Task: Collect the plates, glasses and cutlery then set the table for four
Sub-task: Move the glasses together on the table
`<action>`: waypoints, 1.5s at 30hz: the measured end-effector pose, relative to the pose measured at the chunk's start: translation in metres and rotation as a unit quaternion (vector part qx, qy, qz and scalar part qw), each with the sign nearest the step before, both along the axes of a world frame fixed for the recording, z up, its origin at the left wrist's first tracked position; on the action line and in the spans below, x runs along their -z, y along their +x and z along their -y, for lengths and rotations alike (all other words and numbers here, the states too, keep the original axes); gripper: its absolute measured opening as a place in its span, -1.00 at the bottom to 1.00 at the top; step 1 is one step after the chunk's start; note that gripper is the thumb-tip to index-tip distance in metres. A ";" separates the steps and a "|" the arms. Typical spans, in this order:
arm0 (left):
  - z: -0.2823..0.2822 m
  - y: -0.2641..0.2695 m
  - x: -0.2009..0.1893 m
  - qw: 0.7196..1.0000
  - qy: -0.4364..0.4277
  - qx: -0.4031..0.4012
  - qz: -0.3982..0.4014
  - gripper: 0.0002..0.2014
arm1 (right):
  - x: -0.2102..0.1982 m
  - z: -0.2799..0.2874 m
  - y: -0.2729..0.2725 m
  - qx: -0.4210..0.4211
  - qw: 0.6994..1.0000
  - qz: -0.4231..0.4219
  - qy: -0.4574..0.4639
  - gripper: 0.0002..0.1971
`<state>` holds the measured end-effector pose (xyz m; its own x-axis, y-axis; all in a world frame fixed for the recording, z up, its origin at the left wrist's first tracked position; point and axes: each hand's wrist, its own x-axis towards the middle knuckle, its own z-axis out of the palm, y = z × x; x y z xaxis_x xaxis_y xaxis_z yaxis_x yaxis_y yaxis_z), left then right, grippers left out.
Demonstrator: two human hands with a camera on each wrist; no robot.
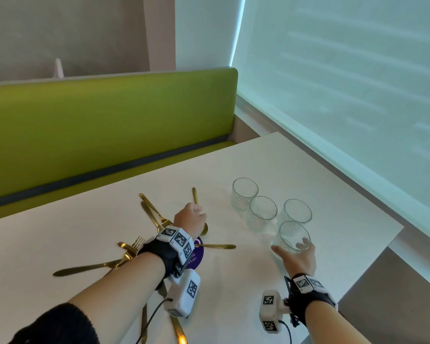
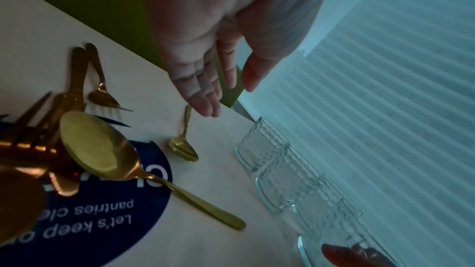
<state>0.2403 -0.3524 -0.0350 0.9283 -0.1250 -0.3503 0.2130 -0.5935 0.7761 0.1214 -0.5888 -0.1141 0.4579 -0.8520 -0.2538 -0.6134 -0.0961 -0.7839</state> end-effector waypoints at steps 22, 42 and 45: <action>0.041 -0.036 0.019 0.975 -0.031 0.218 0.007 -0.05 | -0.039 -0.053 0.029 -0.303 0.921 0.082 0.230 -0.17; -0.016 -0.005 0.009 0.999 -0.027 0.019 0.022 -0.20 | -0.007 -0.026 0.080 -0.085 0.996 0.022 0.023 -0.06; -0.027 -0.001 0.010 0.999 -0.033 0.004 0.019 -0.20 | 0.001 -0.026 0.085 -0.074 0.997 0.028 0.020 -0.11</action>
